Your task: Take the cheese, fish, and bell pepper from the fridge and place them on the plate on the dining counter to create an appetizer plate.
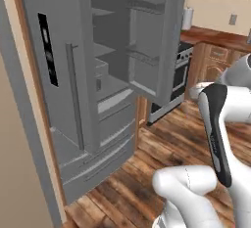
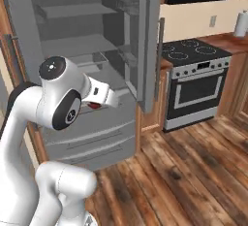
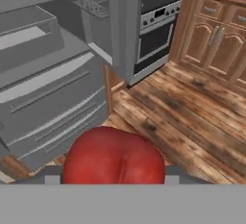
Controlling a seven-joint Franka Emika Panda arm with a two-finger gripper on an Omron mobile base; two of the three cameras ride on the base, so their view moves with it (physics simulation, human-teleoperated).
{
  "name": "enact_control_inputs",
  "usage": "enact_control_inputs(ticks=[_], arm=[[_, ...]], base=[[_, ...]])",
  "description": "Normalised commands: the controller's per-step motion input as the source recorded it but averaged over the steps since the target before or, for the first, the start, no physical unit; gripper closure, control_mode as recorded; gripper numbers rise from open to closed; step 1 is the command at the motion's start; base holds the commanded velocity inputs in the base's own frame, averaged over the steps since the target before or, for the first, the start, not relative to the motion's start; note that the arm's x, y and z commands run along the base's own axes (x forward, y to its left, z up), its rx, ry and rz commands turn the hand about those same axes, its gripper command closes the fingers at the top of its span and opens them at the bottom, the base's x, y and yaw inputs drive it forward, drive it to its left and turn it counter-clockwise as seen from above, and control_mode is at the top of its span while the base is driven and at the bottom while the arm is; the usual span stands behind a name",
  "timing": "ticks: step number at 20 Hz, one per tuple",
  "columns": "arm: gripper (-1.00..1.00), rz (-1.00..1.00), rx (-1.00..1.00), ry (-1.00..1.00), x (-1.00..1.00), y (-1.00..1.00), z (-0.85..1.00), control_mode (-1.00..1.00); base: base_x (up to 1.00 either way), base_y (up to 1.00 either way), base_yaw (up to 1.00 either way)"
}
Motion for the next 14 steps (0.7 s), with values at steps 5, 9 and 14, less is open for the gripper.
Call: enact_control_inputs(ticks=[5, 9, 14], arm=[[1.00, 0.00, 0.00, 0.00, 0.00, 0.00, 0.00, 1.00], [1.00, 0.00, 0.00, 0.00, 0.00, 0.00, 0.00, 1.00], [1.00, 0.00, 0.00, 0.00, 0.00, 0.00, 0.00, 1.00]], base=[[-0.16, 0.18, -0.90], [-0.45, 0.19, -0.84], [-0.92, 0.35, -0.69]])
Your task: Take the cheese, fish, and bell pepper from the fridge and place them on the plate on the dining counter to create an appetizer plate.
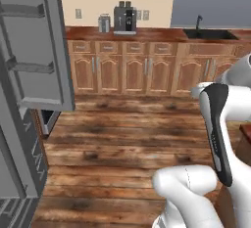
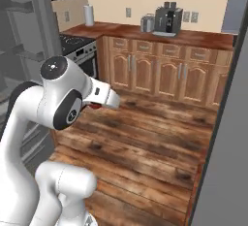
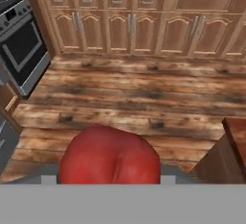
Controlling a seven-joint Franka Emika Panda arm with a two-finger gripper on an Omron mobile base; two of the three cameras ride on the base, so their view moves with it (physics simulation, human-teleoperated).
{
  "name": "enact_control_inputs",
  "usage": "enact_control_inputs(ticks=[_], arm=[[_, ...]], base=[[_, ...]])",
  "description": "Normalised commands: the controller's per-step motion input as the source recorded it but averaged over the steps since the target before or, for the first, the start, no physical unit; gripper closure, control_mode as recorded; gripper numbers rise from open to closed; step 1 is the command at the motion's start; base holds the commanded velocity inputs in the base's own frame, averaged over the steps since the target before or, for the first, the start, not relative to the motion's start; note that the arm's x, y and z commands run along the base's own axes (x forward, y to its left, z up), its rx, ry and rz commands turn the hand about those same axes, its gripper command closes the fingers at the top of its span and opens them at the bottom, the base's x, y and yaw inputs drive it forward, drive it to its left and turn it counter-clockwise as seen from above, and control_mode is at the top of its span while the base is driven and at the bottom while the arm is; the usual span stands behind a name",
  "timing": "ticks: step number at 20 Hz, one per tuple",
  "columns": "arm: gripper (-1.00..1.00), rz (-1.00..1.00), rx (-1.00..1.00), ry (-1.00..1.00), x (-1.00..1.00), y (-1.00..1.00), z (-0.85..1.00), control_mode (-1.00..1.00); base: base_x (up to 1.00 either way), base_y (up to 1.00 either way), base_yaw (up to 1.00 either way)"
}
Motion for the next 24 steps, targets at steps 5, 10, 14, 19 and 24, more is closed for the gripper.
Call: enact_control_inputs(ticks=[5, 10, 14, 19, 24], arm=[[1.00, 0.00, 0.00, 0.00, 0.00, 0.00, 0.00, 1.00], [1.00, 0.00, 0.00, 0.00, 0.00, 0.00, 0.00, 1.00], [1.00, 0.00, 0.00, 0.00, 0.00, 0.00, 0.00, 1.00], [1.00, 0.00, 0.00, 0.00, 0.00, 0.00, 0.00, 1.00], [1.00, 0.00, 0.00, 0.00, 0.00, 0.00, 0.00, 1.00]], base=[[-1.00, 0.42, -0.54], [-1.00, 0.36, -0.41], [-1.00, 0.21, -0.31], [-1.00, 0.02, -0.18], [-0.92, -0.47, -0.18]])
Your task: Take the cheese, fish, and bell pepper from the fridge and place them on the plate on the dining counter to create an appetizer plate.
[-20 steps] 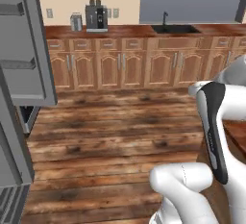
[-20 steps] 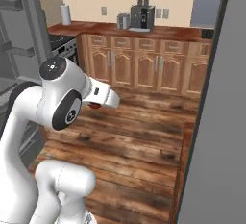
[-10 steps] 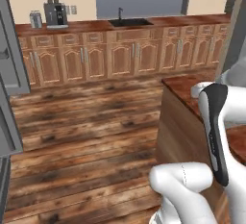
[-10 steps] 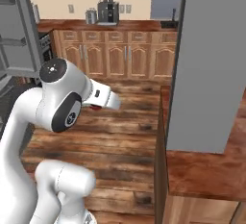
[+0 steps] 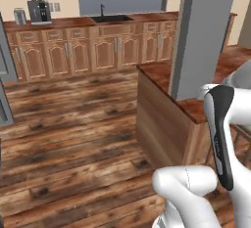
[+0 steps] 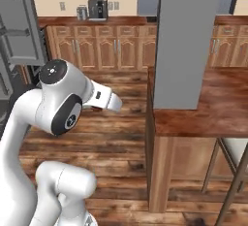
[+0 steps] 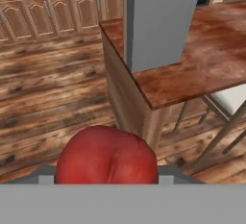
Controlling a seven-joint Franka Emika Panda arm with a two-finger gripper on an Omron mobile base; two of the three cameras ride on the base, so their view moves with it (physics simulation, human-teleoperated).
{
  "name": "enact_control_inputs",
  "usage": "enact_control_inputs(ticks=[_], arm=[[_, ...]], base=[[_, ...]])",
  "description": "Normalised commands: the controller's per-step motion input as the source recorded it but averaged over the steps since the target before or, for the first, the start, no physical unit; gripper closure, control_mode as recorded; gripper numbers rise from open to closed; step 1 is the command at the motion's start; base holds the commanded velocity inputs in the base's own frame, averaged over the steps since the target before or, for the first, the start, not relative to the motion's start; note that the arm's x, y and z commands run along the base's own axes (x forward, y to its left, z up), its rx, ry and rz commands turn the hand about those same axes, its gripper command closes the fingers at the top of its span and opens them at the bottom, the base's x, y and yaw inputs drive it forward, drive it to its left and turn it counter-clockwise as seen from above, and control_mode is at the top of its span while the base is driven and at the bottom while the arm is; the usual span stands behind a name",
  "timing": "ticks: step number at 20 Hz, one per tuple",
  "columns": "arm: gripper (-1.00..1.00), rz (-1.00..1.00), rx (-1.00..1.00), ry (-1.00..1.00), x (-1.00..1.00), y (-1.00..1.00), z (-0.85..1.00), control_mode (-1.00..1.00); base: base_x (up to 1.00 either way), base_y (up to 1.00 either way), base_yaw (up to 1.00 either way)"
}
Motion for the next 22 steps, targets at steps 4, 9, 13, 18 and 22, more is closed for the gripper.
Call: enact_control_inputs(ticks=[4, 9, 13, 18, 22], arm=[[1.00, 0.00, 0.00, 0.00, 0.00, 0.00, 0.00, 1.00], [1.00, 0.00, 0.00, 0.00, 0.00, 0.00, 0.00, 1.00], [1.00, 0.00, 0.00, 0.00, 0.00, 0.00, 0.00, 1.00], [1.00, 0.00, 0.00, 0.00, 0.00, 0.00, 0.00, 1.00], [1.00, 0.00, 0.00, 0.00, 0.00, 0.00, 0.00, 1.00]], base=[[-0.15, -0.99, -0.12], [0.06, -1.00, -0.10], [0.27, -1.00, -0.04], [0.12, -1.00, -0.03], [0.00, -1.00, -0.02]])
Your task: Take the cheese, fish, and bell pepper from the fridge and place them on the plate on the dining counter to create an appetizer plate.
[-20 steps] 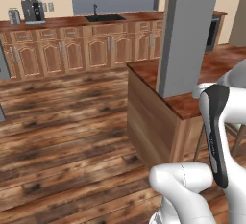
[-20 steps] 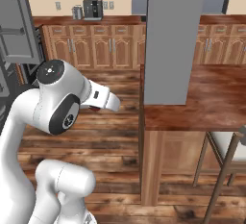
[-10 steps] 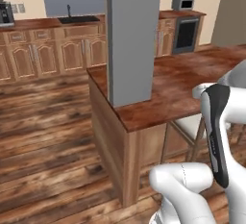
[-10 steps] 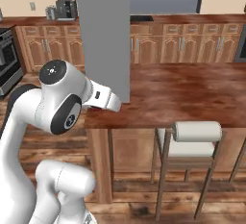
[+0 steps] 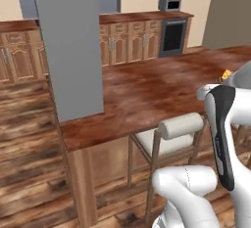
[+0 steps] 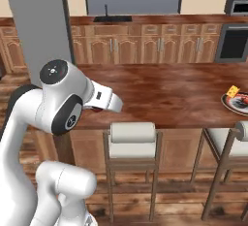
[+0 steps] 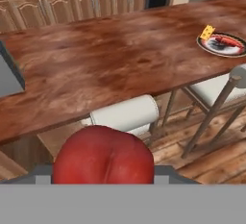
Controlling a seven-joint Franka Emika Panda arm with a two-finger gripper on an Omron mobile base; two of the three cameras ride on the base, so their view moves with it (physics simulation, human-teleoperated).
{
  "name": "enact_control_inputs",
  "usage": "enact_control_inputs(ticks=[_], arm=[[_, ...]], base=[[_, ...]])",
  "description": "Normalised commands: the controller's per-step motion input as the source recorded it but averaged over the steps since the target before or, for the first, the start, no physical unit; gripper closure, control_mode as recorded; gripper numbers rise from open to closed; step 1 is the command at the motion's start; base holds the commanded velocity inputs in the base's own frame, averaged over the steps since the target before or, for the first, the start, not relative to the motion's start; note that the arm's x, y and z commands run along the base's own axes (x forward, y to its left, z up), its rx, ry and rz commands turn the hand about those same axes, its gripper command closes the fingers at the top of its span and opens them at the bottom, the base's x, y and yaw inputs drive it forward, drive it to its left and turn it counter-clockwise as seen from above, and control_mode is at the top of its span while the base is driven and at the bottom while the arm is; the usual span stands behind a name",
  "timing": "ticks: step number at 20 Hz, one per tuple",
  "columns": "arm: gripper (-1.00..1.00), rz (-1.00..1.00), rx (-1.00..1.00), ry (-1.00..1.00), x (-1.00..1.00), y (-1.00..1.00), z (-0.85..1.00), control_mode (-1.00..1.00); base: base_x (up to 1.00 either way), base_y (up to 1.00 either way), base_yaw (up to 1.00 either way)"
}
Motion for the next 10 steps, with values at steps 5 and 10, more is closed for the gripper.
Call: enact_control_inputs(ticks=[5, 10], arm=[[1.00, 0.00, 0.00, 0.00, 0.00, 0.00, 0.00, 1.00], [1.00, 0.00, 0.00, 0.00, 0.00, 0.00, 0.00, 1.00]], base=[[0.00, -1.00, -0.02], [0.02, -1.00, -0.01]])
